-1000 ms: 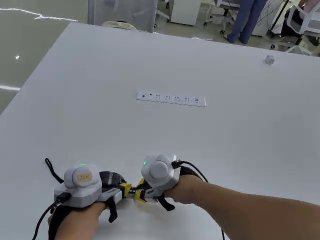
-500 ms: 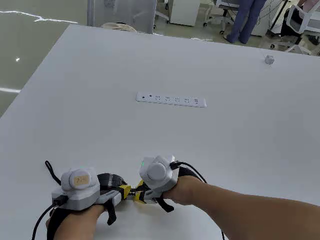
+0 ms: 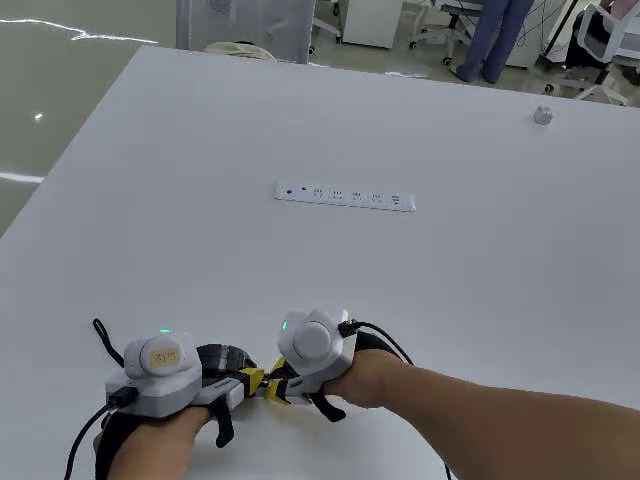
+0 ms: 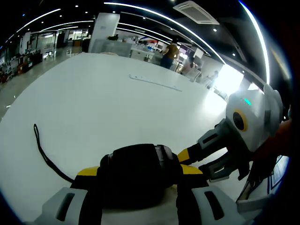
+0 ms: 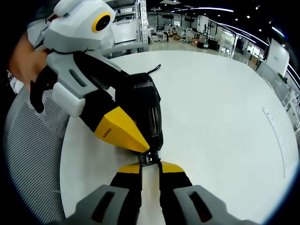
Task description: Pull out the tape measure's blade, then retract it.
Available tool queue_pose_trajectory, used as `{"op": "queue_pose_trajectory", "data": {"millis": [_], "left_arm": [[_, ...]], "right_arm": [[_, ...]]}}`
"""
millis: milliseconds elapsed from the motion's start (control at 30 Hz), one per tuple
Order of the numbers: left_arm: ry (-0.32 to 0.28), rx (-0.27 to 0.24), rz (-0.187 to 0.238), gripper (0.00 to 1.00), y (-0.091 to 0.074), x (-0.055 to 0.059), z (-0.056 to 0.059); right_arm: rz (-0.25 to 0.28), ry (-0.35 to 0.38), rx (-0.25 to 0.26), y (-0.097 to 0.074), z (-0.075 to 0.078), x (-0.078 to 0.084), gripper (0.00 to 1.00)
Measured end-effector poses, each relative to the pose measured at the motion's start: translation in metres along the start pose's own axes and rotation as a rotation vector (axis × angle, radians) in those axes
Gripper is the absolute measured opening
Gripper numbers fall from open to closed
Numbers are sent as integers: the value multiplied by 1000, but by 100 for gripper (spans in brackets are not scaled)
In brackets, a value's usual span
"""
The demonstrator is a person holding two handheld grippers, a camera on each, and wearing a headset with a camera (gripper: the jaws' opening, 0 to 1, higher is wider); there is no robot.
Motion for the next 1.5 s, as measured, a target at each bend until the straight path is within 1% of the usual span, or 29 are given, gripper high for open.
{"op": "queue_pose_trajectory", "data": {"millis": [700,867,933,1000,1067,1133,1167,1267,1367,1400,1433,1500], "left_arm": [[-5,7,0,60,0,0,-1],[-1,11,10,61,0,0,-1],[1,22,13,61,0,0,-2],[16,43,4,61,-1,1,-1],[31,60,5,61,-1,1,-1],[40,74,-2,62,-2,2,-1],[42,77,-10,62,-2,1,-1],[51,77,-31,62,-2,0,-1],[59,72,-34,62,-2,0,-1],[52,69,-34,62,-2,0,-1],[24,64,-31,62,-3,-1,-2],[4,55,-9,63,-5,-7,-4]], "right_arm": [[9,10,4,4,-1,-3,13],[20,-11,-1,4,-2,-2,13],[28,9,8,3,-2,-2,14],[33,-6,5,3,-4,-2,15],[22,-14,8,4,-6,-2,16],[12,-20,10,3,-10,-2,15],[14,-21,13,1,-12,-2,14],[29,-24,55,-7,-11,-3,17],[46,3,97,-20,-8,-3,22],[53,9,109,-24,-8,-3,23],[63,20,123,-30,-8,-3,23],[72,29,151,-39,-8,-1,24]]}}
Point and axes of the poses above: the centre of the closed fingertips' face, and the gripper's own axes: y roughly forward along the fingers, z roughly to its right, x roughly out of its underside, the point moved 6 cm from there along -y, roughly backward along the fingers, and after that the axes turned 12 degrees about z, right-handed, at the moved point
